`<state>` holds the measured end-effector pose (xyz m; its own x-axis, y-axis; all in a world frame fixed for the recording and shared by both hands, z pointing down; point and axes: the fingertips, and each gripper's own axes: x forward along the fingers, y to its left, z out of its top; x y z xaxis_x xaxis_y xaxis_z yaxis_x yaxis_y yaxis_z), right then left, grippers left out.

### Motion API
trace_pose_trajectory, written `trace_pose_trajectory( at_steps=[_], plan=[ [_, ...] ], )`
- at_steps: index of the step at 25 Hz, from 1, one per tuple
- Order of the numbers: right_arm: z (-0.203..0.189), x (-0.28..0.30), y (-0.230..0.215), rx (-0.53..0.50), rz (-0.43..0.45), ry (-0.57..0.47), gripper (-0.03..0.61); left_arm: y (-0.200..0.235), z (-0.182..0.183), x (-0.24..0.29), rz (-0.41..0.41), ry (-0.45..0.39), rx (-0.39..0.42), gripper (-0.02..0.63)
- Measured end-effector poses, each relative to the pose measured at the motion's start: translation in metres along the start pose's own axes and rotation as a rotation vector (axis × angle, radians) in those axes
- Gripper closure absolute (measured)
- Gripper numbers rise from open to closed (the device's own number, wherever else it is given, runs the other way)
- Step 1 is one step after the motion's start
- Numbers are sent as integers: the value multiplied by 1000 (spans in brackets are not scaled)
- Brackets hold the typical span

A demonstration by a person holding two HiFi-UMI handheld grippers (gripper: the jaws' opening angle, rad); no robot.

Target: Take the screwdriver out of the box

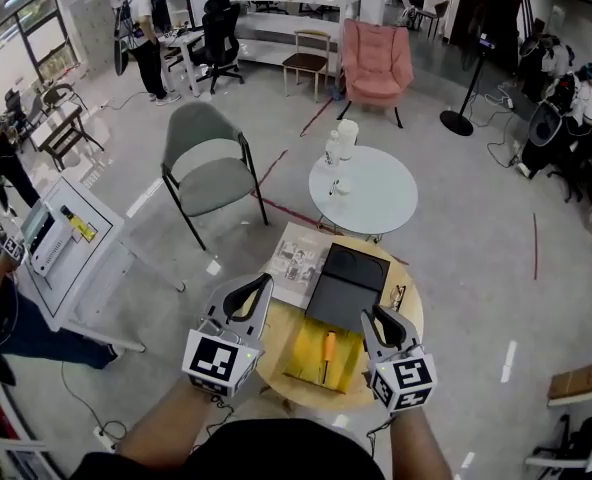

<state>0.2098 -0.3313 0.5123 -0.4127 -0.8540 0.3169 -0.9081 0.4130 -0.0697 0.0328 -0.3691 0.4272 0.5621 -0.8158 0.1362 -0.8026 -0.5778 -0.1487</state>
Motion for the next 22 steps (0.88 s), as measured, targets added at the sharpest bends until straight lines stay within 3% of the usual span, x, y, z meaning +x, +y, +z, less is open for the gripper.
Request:
trace_pose_trajectory(
  at_steps=[22],
  plan=[
    [-89,45,11,51,45,173,474,10,-18,-27,39,33,-19,601]
  ],
)
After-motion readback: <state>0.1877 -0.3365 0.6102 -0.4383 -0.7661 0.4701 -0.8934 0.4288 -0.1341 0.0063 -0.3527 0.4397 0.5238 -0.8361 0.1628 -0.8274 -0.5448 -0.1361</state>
